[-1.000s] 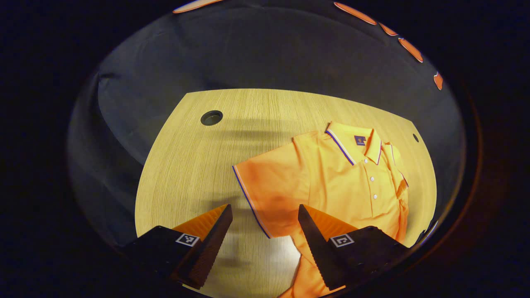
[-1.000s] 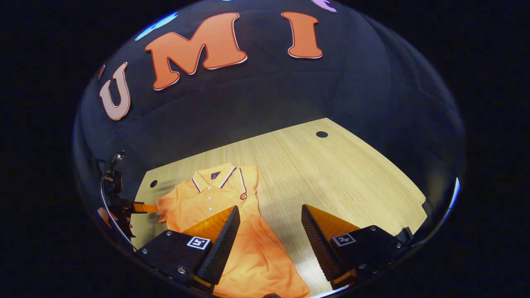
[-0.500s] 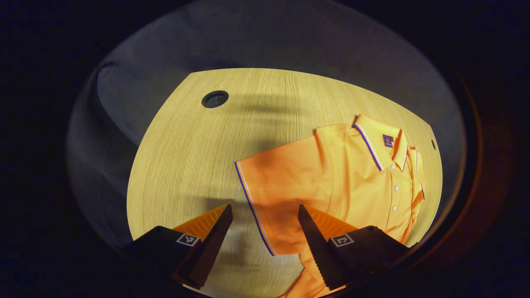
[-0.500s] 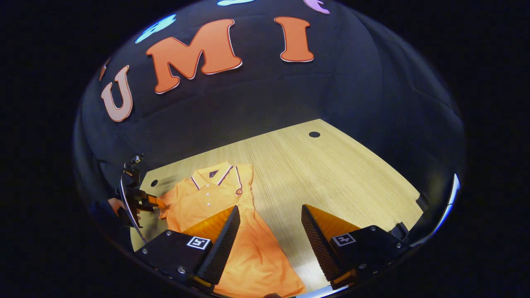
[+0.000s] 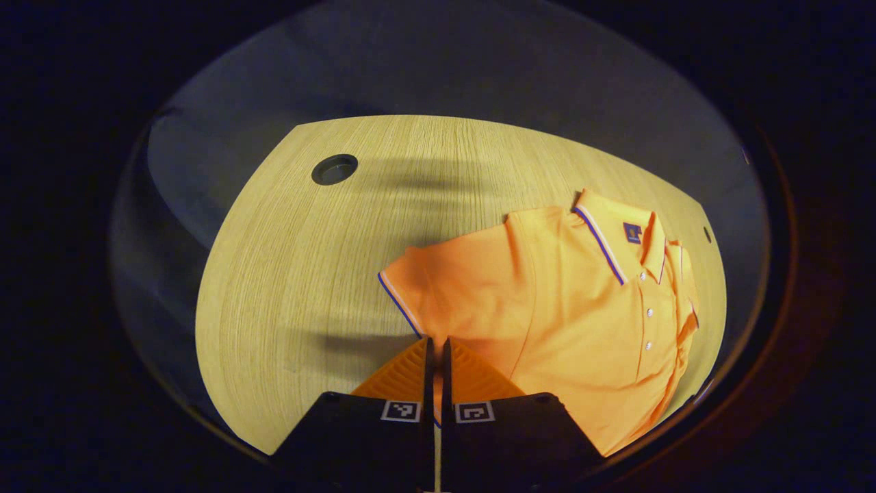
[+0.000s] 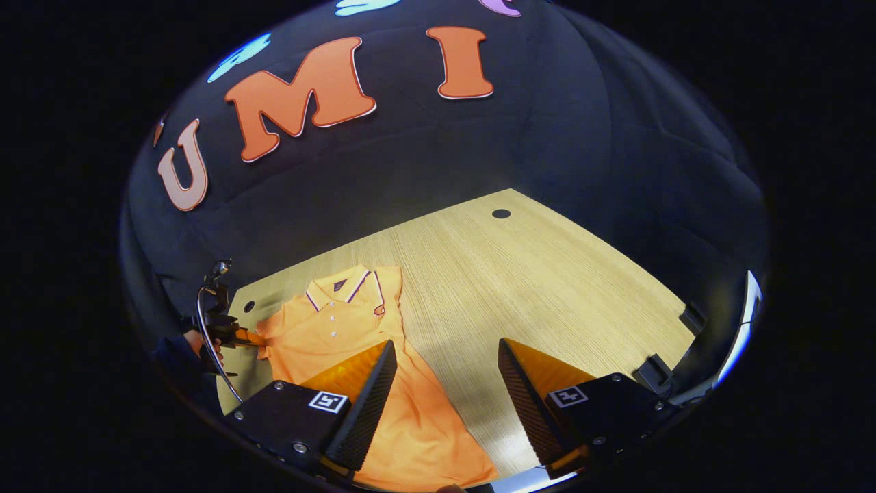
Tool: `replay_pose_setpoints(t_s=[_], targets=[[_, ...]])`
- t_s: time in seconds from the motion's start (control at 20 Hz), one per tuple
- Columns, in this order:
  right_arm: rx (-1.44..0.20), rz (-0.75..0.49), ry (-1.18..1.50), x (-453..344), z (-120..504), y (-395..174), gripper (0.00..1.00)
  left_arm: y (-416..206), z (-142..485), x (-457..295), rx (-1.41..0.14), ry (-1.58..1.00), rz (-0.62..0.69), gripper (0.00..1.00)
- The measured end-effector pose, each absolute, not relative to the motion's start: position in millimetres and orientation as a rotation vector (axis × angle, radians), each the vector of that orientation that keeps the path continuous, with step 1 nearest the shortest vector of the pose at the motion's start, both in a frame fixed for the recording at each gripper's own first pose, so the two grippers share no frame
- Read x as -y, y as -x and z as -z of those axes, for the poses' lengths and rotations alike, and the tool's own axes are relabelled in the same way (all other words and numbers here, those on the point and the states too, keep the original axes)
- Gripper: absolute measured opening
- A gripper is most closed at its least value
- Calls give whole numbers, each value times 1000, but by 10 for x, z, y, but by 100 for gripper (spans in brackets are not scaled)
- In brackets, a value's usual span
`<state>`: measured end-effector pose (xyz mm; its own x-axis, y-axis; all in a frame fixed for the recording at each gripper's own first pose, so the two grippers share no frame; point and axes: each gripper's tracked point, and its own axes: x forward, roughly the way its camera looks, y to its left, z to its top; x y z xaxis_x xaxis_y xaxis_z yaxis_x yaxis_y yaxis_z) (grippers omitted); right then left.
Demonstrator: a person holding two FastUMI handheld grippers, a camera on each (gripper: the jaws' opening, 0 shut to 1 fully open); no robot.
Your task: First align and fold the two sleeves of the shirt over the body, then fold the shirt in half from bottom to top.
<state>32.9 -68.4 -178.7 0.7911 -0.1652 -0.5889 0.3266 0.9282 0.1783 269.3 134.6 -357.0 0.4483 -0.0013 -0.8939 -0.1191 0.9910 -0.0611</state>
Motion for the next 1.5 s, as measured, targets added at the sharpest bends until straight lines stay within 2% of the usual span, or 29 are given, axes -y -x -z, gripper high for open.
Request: replay_pose_setpoints(t_s=[0.3, 0.5, 0.65, 0.85, 1.05, 1.15, 1.2, 1.25, 1.35, 1.45, 1.5], targets=[[-613, 273, -292, 688, 1842, -293, 92, -2839, 3209, -1115, -987, 75, 27, 4], [-629, 258, -322, 603, 1863, -295, 91, -2933, 2972, -755, -939, 4, 154, 4], [-632, 254, -304, 572, 1854, -280, 91, -2997, 2911, -510, -906, -55, 218, 4], [-635, 276, -303, 577, 1854, -189, 92, -3036, 2931, -121, -896, -8, 305, 5], [-639, 295, -323, 584, 1875, -142, 92, -2919, 2894, 238, -909, 90, 415, 13], [-638, 287, -330, 566, 1886, -141, 92, -2798, 2847, 323, -909, 109, 445, 20], [-636, 276, -330, 554, 1882, -139, 91, -2740, 2825, 346, -902, 112, 447, 32], [-637, 262, -327, 536, 1885, -133, 91, -2690, 2774, 363, -886, 120, 451, 34], [-635, 222, -316, 490, 1890, -162, 91, -2547, 2684, 339, -863, 118, 437, 72], [-631, 172, -297, 434, 1879, -176, 91, -2387, 2583, 260, -824, 99, 393, 79], [-631, 148, -286, 432, 1875, -150, 91, -2305, 2506, 237, -796, 96, 372, 93]])
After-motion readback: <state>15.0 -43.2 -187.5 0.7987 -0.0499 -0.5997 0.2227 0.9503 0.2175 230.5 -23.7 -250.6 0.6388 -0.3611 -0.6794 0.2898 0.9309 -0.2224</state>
